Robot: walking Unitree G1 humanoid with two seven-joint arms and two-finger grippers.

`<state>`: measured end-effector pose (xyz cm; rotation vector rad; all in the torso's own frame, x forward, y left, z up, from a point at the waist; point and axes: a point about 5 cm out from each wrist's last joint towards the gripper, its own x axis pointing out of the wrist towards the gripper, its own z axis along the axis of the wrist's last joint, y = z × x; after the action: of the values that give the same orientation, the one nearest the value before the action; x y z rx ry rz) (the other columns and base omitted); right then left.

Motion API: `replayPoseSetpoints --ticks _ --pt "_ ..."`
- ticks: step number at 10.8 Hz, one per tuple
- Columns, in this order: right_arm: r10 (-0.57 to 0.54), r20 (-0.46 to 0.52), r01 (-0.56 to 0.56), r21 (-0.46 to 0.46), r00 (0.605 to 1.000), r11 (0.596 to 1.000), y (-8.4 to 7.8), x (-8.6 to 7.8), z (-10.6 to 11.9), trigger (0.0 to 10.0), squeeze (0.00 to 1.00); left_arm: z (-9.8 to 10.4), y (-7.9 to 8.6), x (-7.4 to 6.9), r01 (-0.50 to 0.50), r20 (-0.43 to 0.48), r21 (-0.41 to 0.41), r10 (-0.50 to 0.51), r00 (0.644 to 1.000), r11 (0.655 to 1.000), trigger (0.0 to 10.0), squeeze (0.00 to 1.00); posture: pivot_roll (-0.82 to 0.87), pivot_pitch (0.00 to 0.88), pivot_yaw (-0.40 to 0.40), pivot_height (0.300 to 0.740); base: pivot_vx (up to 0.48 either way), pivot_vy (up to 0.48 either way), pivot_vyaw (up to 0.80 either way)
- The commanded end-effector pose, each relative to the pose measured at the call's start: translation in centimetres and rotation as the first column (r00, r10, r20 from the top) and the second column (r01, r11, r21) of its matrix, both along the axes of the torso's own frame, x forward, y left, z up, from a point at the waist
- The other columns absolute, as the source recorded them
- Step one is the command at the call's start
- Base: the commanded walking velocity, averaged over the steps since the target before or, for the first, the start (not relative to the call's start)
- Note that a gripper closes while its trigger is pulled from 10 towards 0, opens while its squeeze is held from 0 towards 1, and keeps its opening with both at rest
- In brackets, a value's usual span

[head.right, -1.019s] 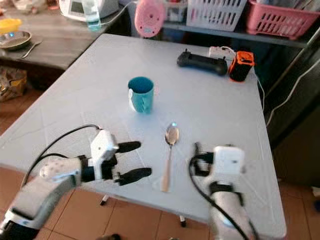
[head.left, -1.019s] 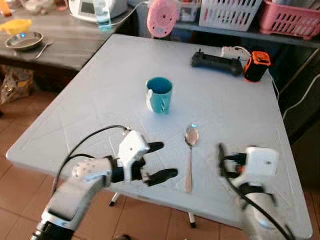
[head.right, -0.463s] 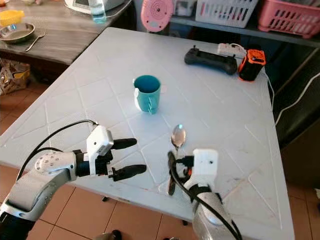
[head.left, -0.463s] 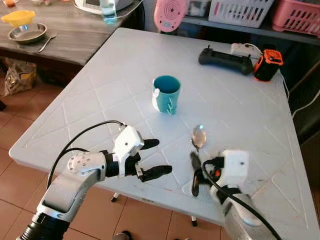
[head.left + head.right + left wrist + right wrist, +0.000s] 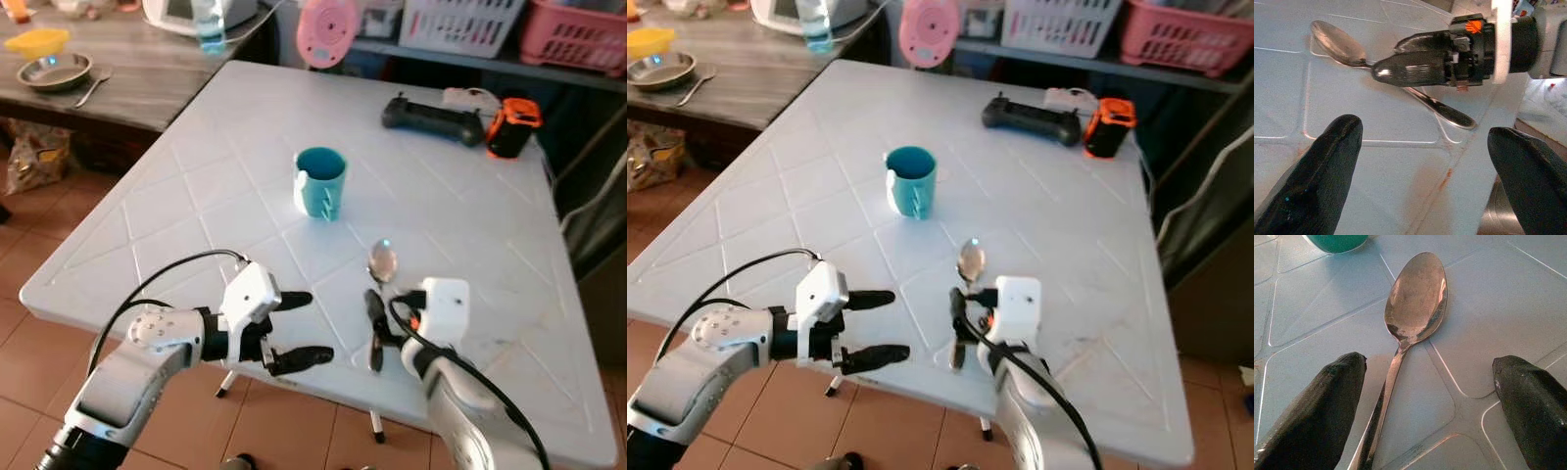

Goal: Setting the table

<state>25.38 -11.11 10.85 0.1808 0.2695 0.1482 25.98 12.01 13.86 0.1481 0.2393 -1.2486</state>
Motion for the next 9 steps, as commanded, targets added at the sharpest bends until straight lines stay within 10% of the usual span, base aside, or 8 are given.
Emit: replayPoseSetpoints --ticks 1,2,9 --pt "0.044 -0.119 -0.036 0.064 0.992 0.997 1.8 -0.2 -1.8 2.2 0.00 0.2 -0.1 -0.1 0.010 0.015 0.015 -0.010 1.000 1.000 10.0 0.00 0.20 0.180 -0.031 0.740 0.000 0.000 0.00" --pt "0.056 -0.126 -0.047 0.070 0.990 0.996 2.2 0.1 -1.8 0.0 0.00 0.2 -0.1 -0.1 0.007 0.015 0.014 -0.008 1.000 1.000 10.0 0.00 0.21 0.179 -0.033 0.740 0.000 0.000 0.00" --pt "0.219 -0.083 -0.217 0.037 0.972 0.976 4.3 1.2 0.1 0.0 0.00 0.3 -0.4 -0.3 0.009 0.025 0.013 -0.009 1.000 1.000 10.0 0.00 0.22 0.180 -0.034 0.740 0.000 0.000 0.00"
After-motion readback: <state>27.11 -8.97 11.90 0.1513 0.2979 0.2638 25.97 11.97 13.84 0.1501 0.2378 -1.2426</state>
